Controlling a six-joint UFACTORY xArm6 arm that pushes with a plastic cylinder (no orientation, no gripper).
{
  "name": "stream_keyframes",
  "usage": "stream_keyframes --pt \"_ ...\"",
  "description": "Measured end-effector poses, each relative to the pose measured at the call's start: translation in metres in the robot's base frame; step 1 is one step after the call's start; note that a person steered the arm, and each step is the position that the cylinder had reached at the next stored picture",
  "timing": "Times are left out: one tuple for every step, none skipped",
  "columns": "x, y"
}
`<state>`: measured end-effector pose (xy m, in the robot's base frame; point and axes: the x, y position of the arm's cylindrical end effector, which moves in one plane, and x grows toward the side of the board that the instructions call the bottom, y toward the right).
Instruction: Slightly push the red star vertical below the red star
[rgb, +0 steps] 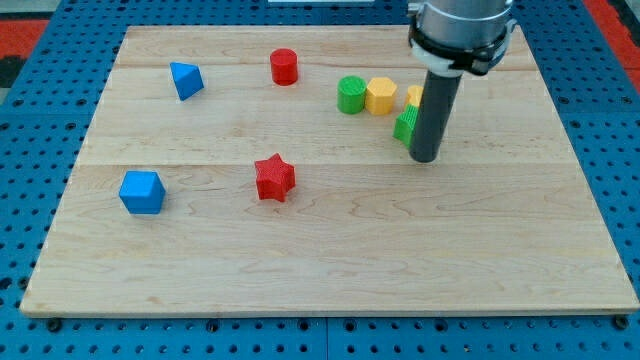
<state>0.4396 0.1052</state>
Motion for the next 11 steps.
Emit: stream_keyframes --pt "0.021 -0.030" --pt "0.054 -0.060" --pt "0.077 -0.082" --pt "0.066 -0.117" --pt "0.058 -0.161" --pt "0.059 -0.185" --pt "0.047 -0.201" --pt "0.034 -0.177" --pt "0.050 -0.126" --pt "0.059 -0.157" --pt "0.059 -0.198"
